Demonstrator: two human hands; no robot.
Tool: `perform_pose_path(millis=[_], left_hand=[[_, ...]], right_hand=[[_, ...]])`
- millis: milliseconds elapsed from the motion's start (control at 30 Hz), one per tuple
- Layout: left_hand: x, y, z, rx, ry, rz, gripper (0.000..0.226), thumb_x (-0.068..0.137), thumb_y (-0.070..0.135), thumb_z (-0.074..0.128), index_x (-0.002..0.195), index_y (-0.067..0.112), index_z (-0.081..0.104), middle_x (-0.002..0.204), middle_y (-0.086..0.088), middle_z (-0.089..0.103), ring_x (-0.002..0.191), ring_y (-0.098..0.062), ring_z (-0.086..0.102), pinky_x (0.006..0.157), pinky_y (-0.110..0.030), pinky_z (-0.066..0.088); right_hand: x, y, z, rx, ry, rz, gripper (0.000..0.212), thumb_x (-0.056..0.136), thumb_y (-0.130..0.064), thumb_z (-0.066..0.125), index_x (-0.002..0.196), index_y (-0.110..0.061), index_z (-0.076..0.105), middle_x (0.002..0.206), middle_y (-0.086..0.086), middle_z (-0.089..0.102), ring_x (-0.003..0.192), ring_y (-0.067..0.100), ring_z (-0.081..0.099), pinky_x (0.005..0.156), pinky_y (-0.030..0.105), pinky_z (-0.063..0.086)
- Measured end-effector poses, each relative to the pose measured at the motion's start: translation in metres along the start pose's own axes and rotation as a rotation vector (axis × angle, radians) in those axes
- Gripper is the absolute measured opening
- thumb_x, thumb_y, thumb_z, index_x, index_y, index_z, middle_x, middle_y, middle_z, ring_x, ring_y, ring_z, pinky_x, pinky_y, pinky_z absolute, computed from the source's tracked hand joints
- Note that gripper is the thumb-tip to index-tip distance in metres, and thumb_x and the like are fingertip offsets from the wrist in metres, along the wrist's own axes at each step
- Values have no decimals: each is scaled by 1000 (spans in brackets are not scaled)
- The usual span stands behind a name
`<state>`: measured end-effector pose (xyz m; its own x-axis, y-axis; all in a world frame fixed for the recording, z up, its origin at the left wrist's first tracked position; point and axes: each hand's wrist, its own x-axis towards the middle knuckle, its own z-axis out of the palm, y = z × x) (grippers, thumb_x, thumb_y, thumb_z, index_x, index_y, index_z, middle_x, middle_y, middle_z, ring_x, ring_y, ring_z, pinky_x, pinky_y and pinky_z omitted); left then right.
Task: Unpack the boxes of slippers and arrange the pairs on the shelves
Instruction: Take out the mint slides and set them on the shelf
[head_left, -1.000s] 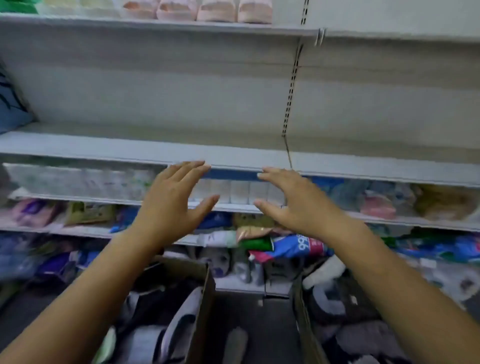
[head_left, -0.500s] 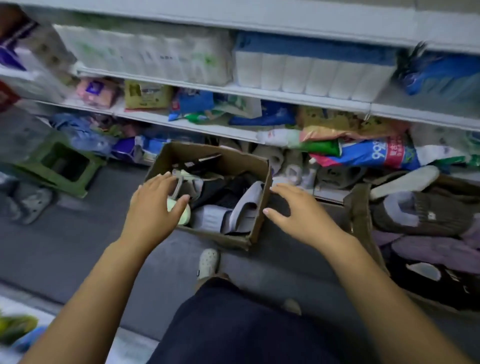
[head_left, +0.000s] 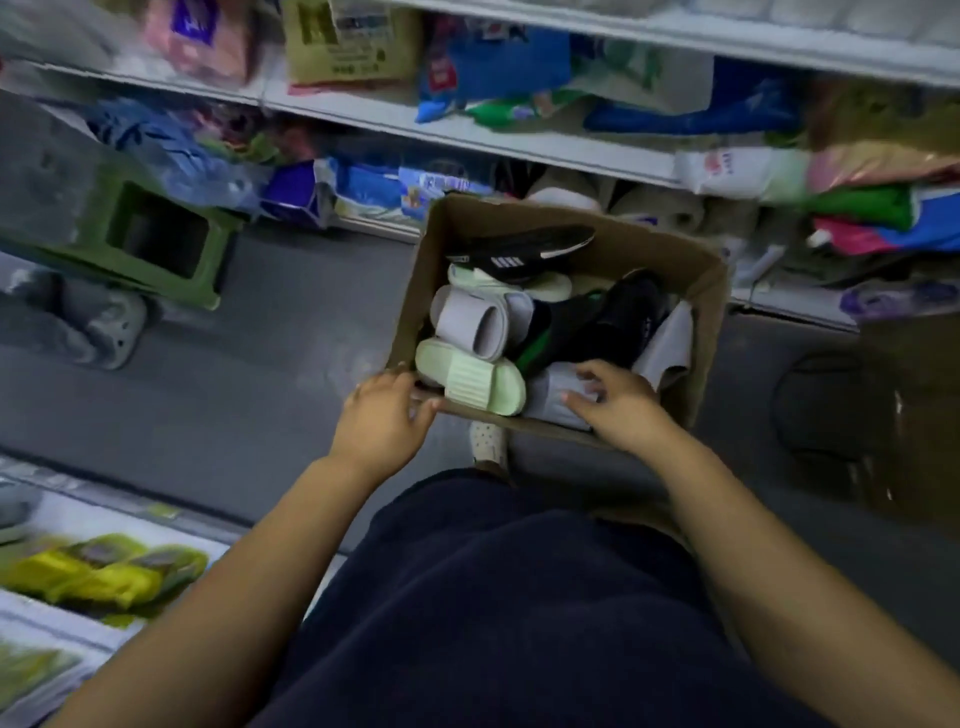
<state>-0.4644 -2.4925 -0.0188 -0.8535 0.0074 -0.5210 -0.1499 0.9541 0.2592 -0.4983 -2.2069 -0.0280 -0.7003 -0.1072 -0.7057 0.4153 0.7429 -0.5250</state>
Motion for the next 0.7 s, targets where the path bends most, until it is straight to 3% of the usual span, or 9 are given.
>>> perform_pose_path(millis=[133,200,300,433,533,633,700], left_hand=[[32,-29,17,-11,-227,8,58,102,46,49,149,13,42,160,-11,37,143,-32,37,111,-47,35],[47,-41,32,14,-354,21,65,104,47,45,158,15,28,168,-6,21,150,-28,26,118,-46,26],[58,-56,56,1,-447,-31,67,105,48,41,161,18,20,169,-2,14,154,-25,18,124,-44,16],[58,-57,74,-209,-403,-134,63,105,43,44,159,13,27,166,-8,26,152,-29,22,121,-41,24],[56,-54,78,-294,-334,-161,60,105,40,47,155,10,33,162,-12,34,150,-30,25,117,-38,27],[59,-51,76,-408,-255,-197,43,105,38,48,136,9,54,141,-11,55,135,-31,44,100,-30,36],[62,-43,71,-490,-224,-232,43,105,44,46,129,11,58,129,-7,61,123,-26,51,93,-29,37]], right_hand=[[42,-2,44,3,-118,115,56,95,-35,66,143,-13,47,145,6,54,129,24,53,105,32,43],[60,0,64,55,-158,147,60,95,-32,67,145,-10,43,145,8,52,131,25,52,105,32,42],[92,2,89,75,-137,194,57,92,-35,70,137,-8,48,136,13,60,122,29,59,99,40,48],[123,2,109,96,-54,258,40,94,-32,68,119,-2,59,114,15,68,103,30,64,71,28,39],[126,3,109,78,7,257,31,96,-25,65,116,-1,62,109,12,66,94,23,60,70,24,36],[112,3,95,87,1,192,28,97,-24,63,108,2,66,103,16,71,91,28,66,78,36,53],[95,5,79,129,-24,146,24,97,-20,63,104,3,69,98,18,73,88,27,69,81,38,58]])
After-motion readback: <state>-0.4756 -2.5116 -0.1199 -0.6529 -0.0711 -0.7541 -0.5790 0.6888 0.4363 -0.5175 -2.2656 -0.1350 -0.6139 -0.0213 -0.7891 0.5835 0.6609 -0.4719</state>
